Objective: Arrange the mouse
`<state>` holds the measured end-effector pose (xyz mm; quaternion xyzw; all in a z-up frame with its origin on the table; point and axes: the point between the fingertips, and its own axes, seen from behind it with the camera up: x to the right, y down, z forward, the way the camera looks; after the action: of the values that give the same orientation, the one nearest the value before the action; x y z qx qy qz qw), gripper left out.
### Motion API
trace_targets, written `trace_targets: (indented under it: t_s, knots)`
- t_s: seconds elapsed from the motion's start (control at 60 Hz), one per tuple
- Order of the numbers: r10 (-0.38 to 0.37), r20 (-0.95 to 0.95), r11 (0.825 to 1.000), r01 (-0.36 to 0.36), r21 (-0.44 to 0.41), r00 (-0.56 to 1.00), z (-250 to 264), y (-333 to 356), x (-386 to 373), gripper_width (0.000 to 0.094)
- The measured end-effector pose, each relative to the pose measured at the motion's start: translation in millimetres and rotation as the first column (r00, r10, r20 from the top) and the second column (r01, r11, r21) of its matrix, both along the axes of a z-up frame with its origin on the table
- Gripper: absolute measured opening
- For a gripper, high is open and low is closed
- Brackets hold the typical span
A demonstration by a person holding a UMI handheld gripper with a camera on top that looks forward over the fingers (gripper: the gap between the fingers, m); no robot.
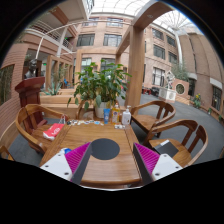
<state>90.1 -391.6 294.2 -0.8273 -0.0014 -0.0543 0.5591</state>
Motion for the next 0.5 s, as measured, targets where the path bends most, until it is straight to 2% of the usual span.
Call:
trace_targets:
  t_s: [0.117, 0.267, 0.4, 0.5]
  knots:
    - [-0.001, 0.007, 0.999, 0.001, -0.041, 1.0, -19, 0, 0, 0.0852]
    - [0.005, -0.002, 0.993, -0.005, -0.121, 1.0, -79, 15, -4, 0.0854]
    - [0.03, 0.004, 0.973, -0.028, -0.229, 1.0, -145, 16, -20, 0.0854]
    - [0.073, -0.009, 0.95, -0.072, -0.303, 0.997, -193, 17, -48, 0.0853]
